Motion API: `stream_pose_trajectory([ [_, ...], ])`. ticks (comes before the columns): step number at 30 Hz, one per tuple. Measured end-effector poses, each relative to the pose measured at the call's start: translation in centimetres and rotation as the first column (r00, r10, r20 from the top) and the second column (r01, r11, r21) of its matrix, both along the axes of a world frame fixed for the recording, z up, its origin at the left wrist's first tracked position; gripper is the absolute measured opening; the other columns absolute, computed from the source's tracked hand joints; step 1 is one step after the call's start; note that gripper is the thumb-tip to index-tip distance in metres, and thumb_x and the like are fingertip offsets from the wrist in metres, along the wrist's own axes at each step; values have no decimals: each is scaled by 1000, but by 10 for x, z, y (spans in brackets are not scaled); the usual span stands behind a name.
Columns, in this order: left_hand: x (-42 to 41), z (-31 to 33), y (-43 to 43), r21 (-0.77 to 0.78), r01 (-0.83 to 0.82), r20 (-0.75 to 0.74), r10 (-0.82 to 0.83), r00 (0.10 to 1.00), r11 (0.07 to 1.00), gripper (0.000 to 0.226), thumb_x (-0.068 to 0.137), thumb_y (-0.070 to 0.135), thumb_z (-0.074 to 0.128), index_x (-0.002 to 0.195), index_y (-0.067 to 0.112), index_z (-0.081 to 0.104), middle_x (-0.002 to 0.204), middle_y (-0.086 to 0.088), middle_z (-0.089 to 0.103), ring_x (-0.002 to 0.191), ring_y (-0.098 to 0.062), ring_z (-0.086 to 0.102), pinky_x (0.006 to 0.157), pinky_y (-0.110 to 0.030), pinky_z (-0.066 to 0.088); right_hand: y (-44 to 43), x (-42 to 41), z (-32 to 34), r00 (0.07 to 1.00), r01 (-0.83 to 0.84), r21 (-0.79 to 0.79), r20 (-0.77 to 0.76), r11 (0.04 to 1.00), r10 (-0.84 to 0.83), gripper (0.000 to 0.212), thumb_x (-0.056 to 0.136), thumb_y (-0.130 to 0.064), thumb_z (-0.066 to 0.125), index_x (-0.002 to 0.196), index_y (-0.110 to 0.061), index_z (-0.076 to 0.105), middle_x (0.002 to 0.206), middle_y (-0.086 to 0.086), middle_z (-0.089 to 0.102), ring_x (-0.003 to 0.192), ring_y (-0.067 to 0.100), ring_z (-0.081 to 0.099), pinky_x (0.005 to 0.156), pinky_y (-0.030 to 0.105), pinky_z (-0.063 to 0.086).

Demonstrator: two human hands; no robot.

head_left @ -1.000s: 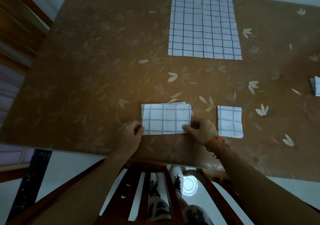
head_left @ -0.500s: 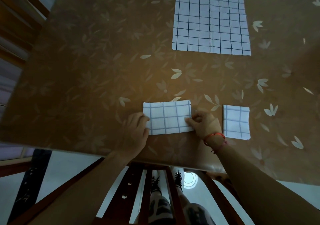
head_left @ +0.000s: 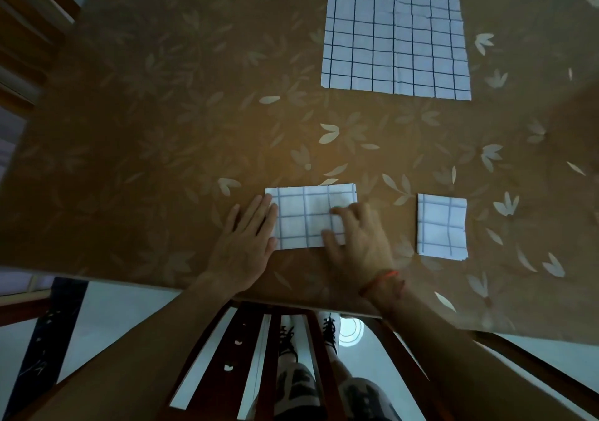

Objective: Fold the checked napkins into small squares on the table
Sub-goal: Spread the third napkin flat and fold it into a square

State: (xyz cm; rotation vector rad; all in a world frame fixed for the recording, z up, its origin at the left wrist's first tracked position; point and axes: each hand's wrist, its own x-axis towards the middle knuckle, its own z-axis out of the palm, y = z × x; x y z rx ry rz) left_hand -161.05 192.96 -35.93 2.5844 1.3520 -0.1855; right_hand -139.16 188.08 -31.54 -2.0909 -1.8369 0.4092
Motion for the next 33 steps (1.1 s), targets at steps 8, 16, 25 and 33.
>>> stream_pose_trajectory([
  [8, -4, -3, 5, 0, 43, -63, -43, 997, 999, 63, 100, 42, 20, 148, 1, 26, 157, -18, 19, 147, -29, 14, 114, -56, 19, -38, -64, -35, 870, -439, -193, 153, 877, 469, 74, 95, -49, 39, 147, 2, 25, 155, 22, 20, 146, 33, 14, 116, 47, 26],
  [16, -2, 1, 6, -5, 21, -84, -22, 996, 1000, 64, 97, 41, 21, 149, 3, 25, 158, -14, 18, 147, -27, 15, 114, -58, 17, -43, -48, -31, 873, -367, -311, 210, 877, 440, 83, 94, -58, 28, 146, 5, 24, 156, 23, 14, 146, 34, 13, 118, 46, 21],
  [25, -1, 1, 5, -13, -1, -84, 0, 996, 1000, 67, 96, 44, 14, 151, 5, 17, 161, -10, 8, 148, -25, 5, 115, -58, 7, -67, 6, -23, 906, -177, -376, 299, 910, 300, 83, 94, -58, 26, 145, 7, 26, 155, 25, 15, 145, 37, 15, 114, 50, 29],
  [33, 5, 11, 7, -32, -25, -85, 22, 996, 999, 70, 92, 44, 12, 149, 5, 25, 159, -12, 16, 147, -28, 13, 111, -63, 14, -55, 9, -17, 964, -124, -388, 173, 913, 204, 77, 88, -52, 34, 142, 4, 34, 152, 22, 27, 139, 40, 31, 109, 49, 37],
])
